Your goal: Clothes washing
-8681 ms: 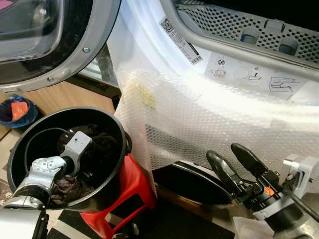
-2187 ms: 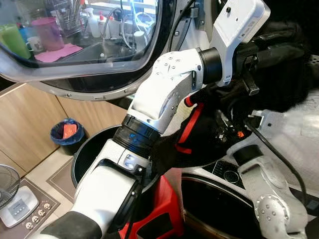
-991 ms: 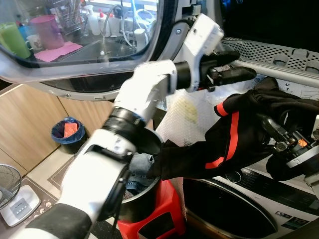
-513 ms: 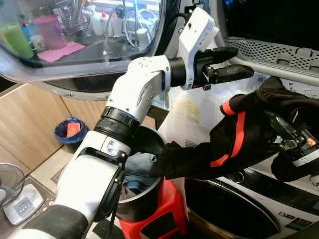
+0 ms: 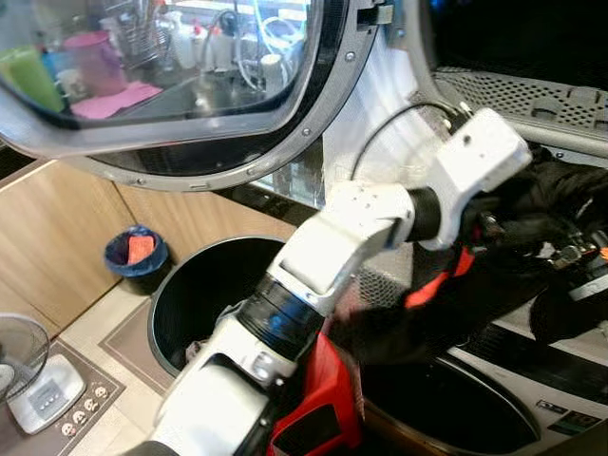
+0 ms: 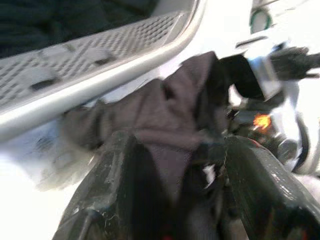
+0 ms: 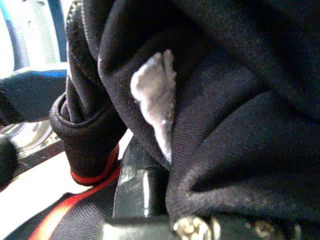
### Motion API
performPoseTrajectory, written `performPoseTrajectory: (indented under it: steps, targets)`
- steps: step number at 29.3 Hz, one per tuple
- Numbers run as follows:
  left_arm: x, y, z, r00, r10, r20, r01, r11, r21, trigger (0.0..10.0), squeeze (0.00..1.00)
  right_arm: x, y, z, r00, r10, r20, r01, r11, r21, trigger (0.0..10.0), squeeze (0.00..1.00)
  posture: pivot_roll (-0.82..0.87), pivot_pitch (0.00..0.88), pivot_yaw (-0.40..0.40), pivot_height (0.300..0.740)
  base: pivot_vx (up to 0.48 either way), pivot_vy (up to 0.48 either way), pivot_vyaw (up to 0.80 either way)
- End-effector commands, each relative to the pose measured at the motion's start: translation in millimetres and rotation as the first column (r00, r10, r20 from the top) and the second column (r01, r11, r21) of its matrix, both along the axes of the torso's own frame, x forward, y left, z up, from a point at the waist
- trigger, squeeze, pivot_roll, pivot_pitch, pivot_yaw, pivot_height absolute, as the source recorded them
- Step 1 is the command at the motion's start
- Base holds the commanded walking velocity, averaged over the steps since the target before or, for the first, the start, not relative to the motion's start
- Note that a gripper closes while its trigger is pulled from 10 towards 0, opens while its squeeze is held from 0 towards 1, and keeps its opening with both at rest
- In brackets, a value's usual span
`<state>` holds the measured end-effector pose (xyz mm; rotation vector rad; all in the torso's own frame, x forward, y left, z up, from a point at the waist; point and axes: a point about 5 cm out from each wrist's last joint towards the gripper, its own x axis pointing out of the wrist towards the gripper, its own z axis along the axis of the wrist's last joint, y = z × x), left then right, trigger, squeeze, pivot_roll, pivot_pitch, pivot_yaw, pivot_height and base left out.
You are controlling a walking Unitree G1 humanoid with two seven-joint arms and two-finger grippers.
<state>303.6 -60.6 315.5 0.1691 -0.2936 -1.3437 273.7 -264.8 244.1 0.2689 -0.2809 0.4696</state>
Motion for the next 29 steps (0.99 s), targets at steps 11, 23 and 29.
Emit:
performPoseTrajectory:
  steps: [11,23,29]
  targets:
    - [-19.0,3.7,-21.0,1.000,0.029,0.006,-0.030,0.999,0.023,10.0,0.00,-13.7,-28.2,30.8,0.993,-0.052,0.102,0.051,0.999,0.012,6.4,0.00,0.00,0.104,0.077,0.740,0.000,0.000,0.00]
    - [-22.0,30.7,-46.3,0.981,0.180,0.074,-0.184,0.982,0.042,10.0,0.00,-13.0,-35.8,80.3,0.967,-0.024,0.253,0.004,0.997,0.078,10.0,0.00,0.00,0.110,0.057,0.740,0.000,0.000,0.00]
    - [-21.9,50.9,-62.1,0.959,0.281,0.047,-0.282,0.959,0.031,10.0,0.00,-15.0,-44.1,107.7,0.939,0.017,0.344,-0.068,0.988,0.137,10.0,0.00,-0.01,0.105,0.039,0.740,0.000,0.000,0.00]
